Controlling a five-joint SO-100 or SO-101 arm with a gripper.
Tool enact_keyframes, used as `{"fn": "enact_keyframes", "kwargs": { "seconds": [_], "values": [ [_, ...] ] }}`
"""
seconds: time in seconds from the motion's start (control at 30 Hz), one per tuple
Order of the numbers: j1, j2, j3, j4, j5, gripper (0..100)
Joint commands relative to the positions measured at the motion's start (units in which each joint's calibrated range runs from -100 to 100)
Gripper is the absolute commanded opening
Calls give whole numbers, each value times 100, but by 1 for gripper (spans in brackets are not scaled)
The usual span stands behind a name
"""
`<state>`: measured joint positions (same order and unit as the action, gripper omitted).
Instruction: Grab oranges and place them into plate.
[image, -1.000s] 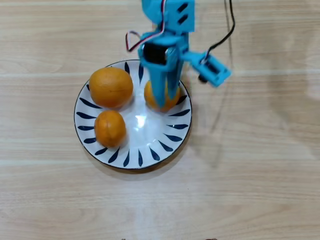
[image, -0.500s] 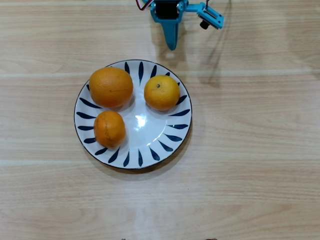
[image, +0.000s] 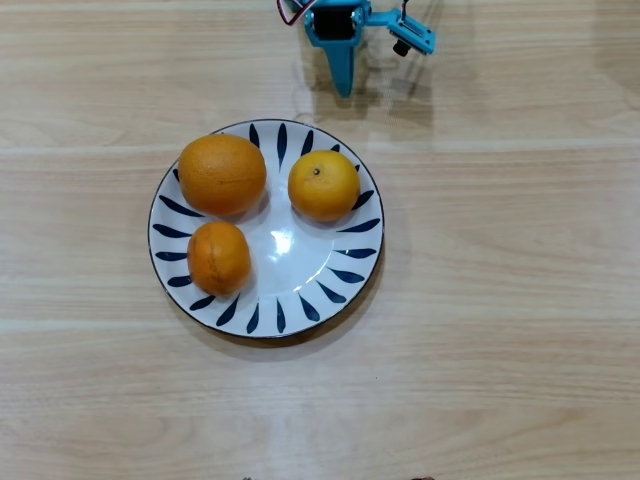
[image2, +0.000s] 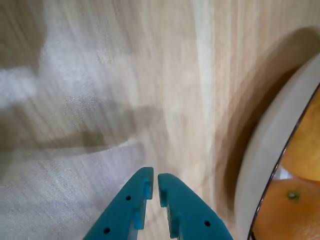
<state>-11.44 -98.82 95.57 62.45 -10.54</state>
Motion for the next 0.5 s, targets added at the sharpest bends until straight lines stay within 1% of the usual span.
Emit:
{"fn": "enact_keyframes", "kwargs": {
  "seconds": [0.0,0.47],
  "values": [
    [-33,-59,8,103,-28,2],
    [-114,-59,62,34,-34,2]
  ]
}}
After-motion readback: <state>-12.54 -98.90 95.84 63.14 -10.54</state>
